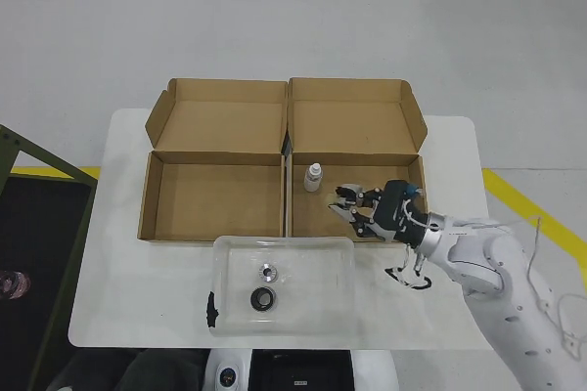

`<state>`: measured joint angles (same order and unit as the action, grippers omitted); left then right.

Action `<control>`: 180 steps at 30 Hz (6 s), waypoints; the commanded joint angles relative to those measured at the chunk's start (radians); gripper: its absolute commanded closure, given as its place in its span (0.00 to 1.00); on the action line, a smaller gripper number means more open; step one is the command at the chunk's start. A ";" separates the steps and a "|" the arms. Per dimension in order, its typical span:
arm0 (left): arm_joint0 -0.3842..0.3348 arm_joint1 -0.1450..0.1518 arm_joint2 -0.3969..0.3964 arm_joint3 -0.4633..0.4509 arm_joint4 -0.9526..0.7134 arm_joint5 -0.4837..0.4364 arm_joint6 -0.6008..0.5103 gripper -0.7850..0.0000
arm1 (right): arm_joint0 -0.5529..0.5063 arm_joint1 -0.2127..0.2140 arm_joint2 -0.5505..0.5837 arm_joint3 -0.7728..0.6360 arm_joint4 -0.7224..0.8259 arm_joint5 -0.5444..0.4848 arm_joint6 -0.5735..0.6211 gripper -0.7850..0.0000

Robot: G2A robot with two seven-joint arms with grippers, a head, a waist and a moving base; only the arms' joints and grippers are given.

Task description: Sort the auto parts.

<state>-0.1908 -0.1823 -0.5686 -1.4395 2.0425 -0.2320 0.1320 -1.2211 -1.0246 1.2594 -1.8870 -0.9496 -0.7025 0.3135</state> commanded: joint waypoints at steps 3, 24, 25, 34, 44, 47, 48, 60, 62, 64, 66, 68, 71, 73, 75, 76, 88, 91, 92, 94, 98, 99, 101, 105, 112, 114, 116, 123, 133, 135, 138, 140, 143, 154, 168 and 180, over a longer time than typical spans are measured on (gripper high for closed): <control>0.000 0.000 0.000 0.000 0.000 0.000 0.000 0.00 | 0.043 -0.005 -0.022 0.057 0.005 0.023 0.032 1.00; 0.000 0.000 0.000 0.000 0.000 0.000 0.000 0.00 | 0.253 -0.041 -0.188 0.279 -0.086 0.112 0.210 1.00; 0.000 0.000 0.000 0.000 0.000 0.000 0.000 0.00 | 0.263 -0.043 -0.198 0.288 -0.092 0.113 0.221 1.00; 0.000 0.000 0.000 0.000 0.000 0.000 0.000 0.00 | 0.346 -0.067 -0.282 0.371 -0.144 0.152 0.282 1.00; 0.000 0.000 0.000 0.000 0.000 0.000 0.000 0.00 | 0.401 -0.093 -0.352 0.434 -0.201 0.206 0.321 1.00; 0.000 0.000 0.000 0.000 0.000 0.000 0.000 0.00 | 0.411 -0.100 -0.367 0.450 -0.214 0.220 0.328 0.86; 0.000 0.000 0.000 0.000 0.000 0.000 0.000 0.00 | 0.415 -0.102 -0.372 0.455 -0.218 0.220 0.331 0.87; 0.000 0.000 0.000 0.000 0.000 0.000 0.000 0.00 | 0.439 -0.123 -0.394 0.488 -0.231 0.246 0.322 0.50; 0.000 0.000 0.000 0.000 0.000 0.000 0.000 0.00 | 0.432 -0.120 -0.379 0.470 -0.232 0.247 0.319 0.42; 0.000 0.000 0.000 0.000 0.000 0.000 0.000 0.00 | 0.420 -0.115 -0.358 0.443 -0.231 0.244 0.317 0.43; 0.000 0.000 0.000 0.000 0.000 0.000 0.000 0.00 | 0.400 -0.108 -0.334 0.406 -0.228 0.236 0.314 0.47; 0.000 0.000 0.000 0.000 0.000 0.000 0.000 0.00 | 0.374 -0.100 -0.307 0.360 -0.225 0.226 0.313 0.50; 0.000 0.000 0.000 0.000 0.000 0.000 0.000 0.00 | 0.336 -0.089 -0.272 0.296 -0.225 0.211 0.318 0.51; 0.000 0.000 0.000 0.000 0.000 0.000 0.000 0.00 | 0.306 -0.081 -0.247 0.247 -0.226 0.201 0.319 0.50; 0.000 0.000 0.000 0.000 0.000 0.000 0.000 0.00 | 0.275 -0.074 -0.224 0.197 -0.222 0.189 0.318 0.50; 0.000 0.000 0.000 0.000 0.000 0.000 0.000 0.00 | 0.260 -0.071 -0.213 0.174 -0.221 0.181 0.318 0.48; 0.000 0.000 0.000 0.000 0.000 0.000 0.000 0.00 | 0.112 -0.044 -0.140 -0.054 -0.162 0.068 0.288 0.42; 0.000 0.000 0.000 0.000 0.000 0.000 0.000 0.00 | 0.087 -0.041 -0.144 -0.105 -0.166 0.045 0.286 0.39; 0.000 0.000 0.000 0.000 0.000 0.000 0.000 0.00 | 0.082 -0.040 -0.147 -0.114 -0.166 0.043 0.285 0.38; 0.000 0.000 0.000 0.000 0.000 0.000 0.000 0.00 | 0.071 -0.041 -0.166 -0.143 -0.179 0.037 0.284 0.38; 0.000 0.000 0.000 0.000 0.000 0.000 0.000 0.00 | 0.068 -0.045 -0.212 -0.163 -0.203 0.030 0.280 0.39; 0.000 0.000 0.000 0.000 0.000 0.000 0.000 0.00 | 0.070 -0.046 -0.224 -0.165 -0.213 0.033 0.280 0.38; 0.000 0.000 0.000 0.000 0.000 0.000 0.000 0.00 | 0.076 -0.050 -0.254 -0.166 -0.223 0.029 0.278 0.40; 0.000 0.000 0.000 0.000 0.000 0.000 0.000 0.00 | 0.092 -0.059 -0.311 -0.158 -0.255 0.032 0.286 0.44; 0.000 0.000 0.000 0.000 0.000 0.000 0.000 0.00 | 0.115 -0.077 -0.417 -0.132 -0.308 0.035 0.292 0.45; 0.000 0.000 0.000 0.000 0.000 0.000 0.000 0.00 | 0.121 -0.082 -0.438 -0.120 -0.312 0.038 0.288 0.47; 0.000 0.000 0.000 0.000 0.000 0.000 0.000 0.00 | 0.127 -0.086 -0.453 -0.109 -0.320 0.042 0.286 0.50; 0.000 0.000 0.000 0.000 0.000 0.000 0.000 0.00 | 0.136 -0.095 -0.487 -0.073 -0.353 0.052 0.294 0.52; 0.000 0.000 0.000 0.000 0.000 0.000 0.000 0.00 | 0.145 -0.106 -0.510 -0.018 -0.388 0.074 0.310 0.51; 0.000 0.000 0.000 0.000 0.000 0.000 0.000 0.00 | 0.147 -0.108 -0.514 -0.007 -0.395 0.080 0.311 0.51; 0.000 0.000 0.000 0.000 0.000 0.000 0.000 0.00 | 0.150 -0.112 -0.523 0.008 -0.403 0.083 0.311 0.51; 0.000 0.000 0.000 0.000 0.000 0.000 0.000 0.00 | 0.152 -0.114 -0.528 0.016 -0.407 0.084 0.310 0.51; 0.000 0.000 0.000 0.000 0.000 0.000 0.000 0.00 | 0.155 -0.118 -0.537 0.028 -0.413 0.085 0.308 0.51; 0.000 0.000 0.000 0.000 0.000 0.000 0.000 0.00 | 0.168 -0.134 -0.568 0.058 -0.422 0.081 0.305 0.51; 0.000 0.000 0.000 0.000 0.000 0.000 0.000 0.00 | 0.223 -0.169 -0.619 0.140 -0.411 0.081 0.301 0.51; 0.000 0.000 0.000 0.000 0.000 0.000 0.000 0.00 | 0.250 -0.196 -0.652 0.204 -0.410 0.093 0.299 0.54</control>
<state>-0.1908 -0.1823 -0.5686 -1.4395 2.0425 -0.2320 0.1320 -0.9715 -1.2195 0.6082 -1.6863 -1.3597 -0.6098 0.6135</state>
